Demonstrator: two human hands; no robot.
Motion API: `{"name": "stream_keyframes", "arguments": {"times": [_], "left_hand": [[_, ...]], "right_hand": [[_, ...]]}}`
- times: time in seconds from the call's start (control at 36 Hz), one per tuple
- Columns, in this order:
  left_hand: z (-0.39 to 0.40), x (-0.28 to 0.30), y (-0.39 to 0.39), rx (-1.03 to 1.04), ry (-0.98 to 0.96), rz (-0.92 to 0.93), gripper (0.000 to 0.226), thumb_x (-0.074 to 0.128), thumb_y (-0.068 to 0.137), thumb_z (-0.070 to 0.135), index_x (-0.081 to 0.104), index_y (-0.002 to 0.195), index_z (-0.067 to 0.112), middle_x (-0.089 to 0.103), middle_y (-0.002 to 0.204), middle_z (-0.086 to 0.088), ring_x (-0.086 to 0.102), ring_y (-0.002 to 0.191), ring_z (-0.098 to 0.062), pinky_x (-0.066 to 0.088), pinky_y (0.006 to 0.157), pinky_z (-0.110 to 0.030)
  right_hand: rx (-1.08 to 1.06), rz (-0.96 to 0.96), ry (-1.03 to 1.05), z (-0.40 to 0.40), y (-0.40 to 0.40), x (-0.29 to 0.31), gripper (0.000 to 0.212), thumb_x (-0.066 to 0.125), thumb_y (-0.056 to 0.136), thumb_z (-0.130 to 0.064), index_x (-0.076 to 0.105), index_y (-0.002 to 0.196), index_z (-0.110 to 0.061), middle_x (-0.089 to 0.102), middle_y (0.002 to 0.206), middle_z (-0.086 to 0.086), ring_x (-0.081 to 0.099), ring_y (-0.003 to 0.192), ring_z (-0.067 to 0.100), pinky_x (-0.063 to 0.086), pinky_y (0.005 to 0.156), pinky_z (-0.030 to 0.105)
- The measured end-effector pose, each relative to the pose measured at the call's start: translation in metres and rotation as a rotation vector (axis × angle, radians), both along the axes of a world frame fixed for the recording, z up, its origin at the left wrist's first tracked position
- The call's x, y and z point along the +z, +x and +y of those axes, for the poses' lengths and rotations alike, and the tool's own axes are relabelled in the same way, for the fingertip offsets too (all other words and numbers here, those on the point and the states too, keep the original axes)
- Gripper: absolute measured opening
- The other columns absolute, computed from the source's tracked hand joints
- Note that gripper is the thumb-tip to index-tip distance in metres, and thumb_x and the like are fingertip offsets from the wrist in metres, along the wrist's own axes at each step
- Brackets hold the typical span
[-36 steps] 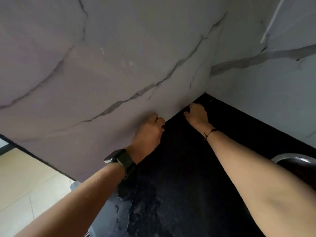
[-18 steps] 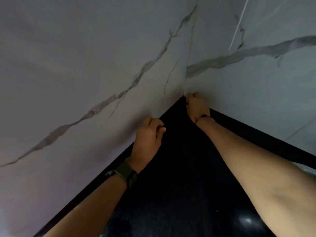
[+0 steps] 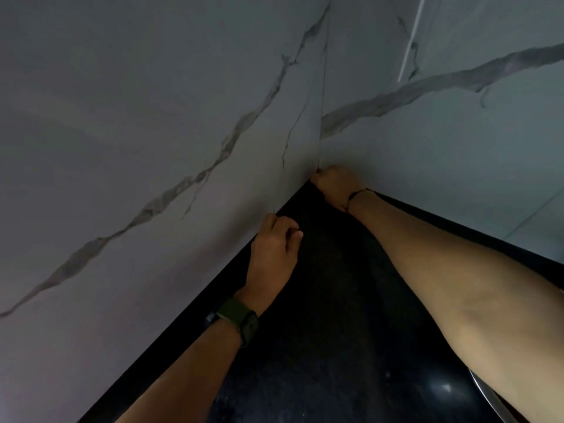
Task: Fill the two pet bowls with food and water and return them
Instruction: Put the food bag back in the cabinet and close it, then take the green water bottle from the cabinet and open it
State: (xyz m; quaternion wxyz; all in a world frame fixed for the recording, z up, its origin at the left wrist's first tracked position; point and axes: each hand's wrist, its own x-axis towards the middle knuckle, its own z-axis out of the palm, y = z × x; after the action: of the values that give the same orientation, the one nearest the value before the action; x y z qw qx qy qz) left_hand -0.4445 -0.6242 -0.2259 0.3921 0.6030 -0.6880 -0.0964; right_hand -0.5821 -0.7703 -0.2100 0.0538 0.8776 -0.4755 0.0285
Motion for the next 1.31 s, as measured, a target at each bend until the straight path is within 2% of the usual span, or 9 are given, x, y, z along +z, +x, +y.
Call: {"name": "stream_keyframes", "arguments": {"times": [0.17,0.28,0.36,0.56,0.75,0.89,0.97,1.14,1.31], "left_hand": [[-0.001,0.007,-0.002,-0.032,0.127,0.044,0.015,0.051,0.093,0.007,0.063,0.101,0.002,0.049,0.093,-0.007,0.053,0.074,-0.019,0.050,0.072,-0.029],[-0.003,0.027,-0.010,-0.022,0.192,0.094,0.025,0.047,0.094,0.003,0.057,0.116,0.002,0.056,0.109,-0.017,0.057,0.088,-0.025,0.049,0.085,-0.030],[-0.001,0.046,-0.021,-0.037,0.208,0.151,0.032,0.044,0.093,-0.002,0.051,0.123,0.000,0.059,0.104,-0.018,0.056,0.090,-0.025,0.047,0.090,-0.031],[0.030,0.087,-0.090,-0.257,0.275,0.182,0.037,0.045,0.091,-0.002,0.046,0.128,0.002,0.063,0.098,-0.014,0.057,0.083,-0.017,0.047,0.075,-0.025],[0.094,0.101,-0.175,-0.528,0.363,0.160,0.043,0.048,0.087,-0.003,0.045,0.129,0.003,0.068,0.103,-0.015,0.063,0.100,-0.024,0.047,0.085,-0.026],[0.119,0.106,-0.199,-0.573,0.401,0.072,0.039,0.049,0.090,0.002,0.048,0.129,0.005,0.064,0.118,-0.014,0.059,0.111,-0.024,0.041,0.089,-0.022],[0.130,0.114,-0.203,-0.576,0.401,0.027,0.036,0.048,0.091,0.004,0.050,0.126,0.005,0.063,0.118,-0.013,0.058,0.112,-0.024,0.040,0.087,-0.021],[0.149,0.142,-0.202,-0.589,0.344,-0.020,0.029,0.050,0.090,0.003,0.057,0.119,0.005,0.065,0.116,-0.010,0.060,0.107,-0.021,0.040,0.082,-0.016],[0.168,0.178,-0.213,-0.638,0.239,-0.056,0.023,0.050,0.093,0.007,0.059,0.114,0.007,0.066,0.112,-0.006,0.062,0.102,-0.017,0.043,0.079,-0.014]], "right_hand": [[-0.063,-0.140,0.059,0.014,0.000,0.002,0.033,0.044,0.086,0.004,0.057,0.116,-0.002,0.062,0.109,0.022,0.060,0.097,0.034,0.047,0.073,0.035],[-0.194,-0.472,0.095,0.046,-0.008,0.014,0.017,0.046,0.085,0.005,0.060,0.094,0.005,0.064,0.096,0.022,0.059,0.086,0.033,0.040,0.063,0.029],[-0.218,-0.583,0.087,0.083,-0.025,0.031,0.012,0.049,0.082,0.005,0.061,0.087,0.004,0.066,0.090,0.022,0.060,0.084,0.035,0.046,0.067,0.035],[-0.344,-0.581,0.124,0.177,-0.088,0.090,0.011,0.057,0.080,0.002,0.061,0.078,-0.008,0.062,0.081,0.004,0.056,0.077,0.017,0.045,0.069,0.027],[-0.606,-0.486,0.113,0.265,-0.171,0.124,0.012,0.059,0.076,0.003,0.065,0.074,-0.008,0.063,0.078,0.001,0.054,0.073,0.015,0.043,0.068,0.023],[-0.712,-0.582,0.276,0.314,-0.194,0.133,0.023,0.061,0.078,0.001,0.056,0.065,-0.017,0.057,0.058,-0.007,0.059,0.048,0.008,0.048,0.054,0.018],[-0.727,-0.700,0.320,0.331,-0.199,0.133,0.020,0.066,0.082,-0.004,0.057,0.069,-0.017,0.060,0.064,-0.005,0.067,0.060,0.014,0.052,0.059,0.017],[-0.762,-0.846,0.168,0.353,-0.202,0.147,0.016,0.068,0.072,0.007,0.068,0.086,0.000,0.070,0.085,0.011,0.067,0.081,0.023,0.057,0.081,0.035],[-0.766,-0.907,0.065,0.383,-0.211,0.175,0.009,0.060,0.081,0.003,0.068,0.082,-0.002,0.069,0.076,0.004,0.067,0.073,0.015,0.052,0.069,0.012]]}}
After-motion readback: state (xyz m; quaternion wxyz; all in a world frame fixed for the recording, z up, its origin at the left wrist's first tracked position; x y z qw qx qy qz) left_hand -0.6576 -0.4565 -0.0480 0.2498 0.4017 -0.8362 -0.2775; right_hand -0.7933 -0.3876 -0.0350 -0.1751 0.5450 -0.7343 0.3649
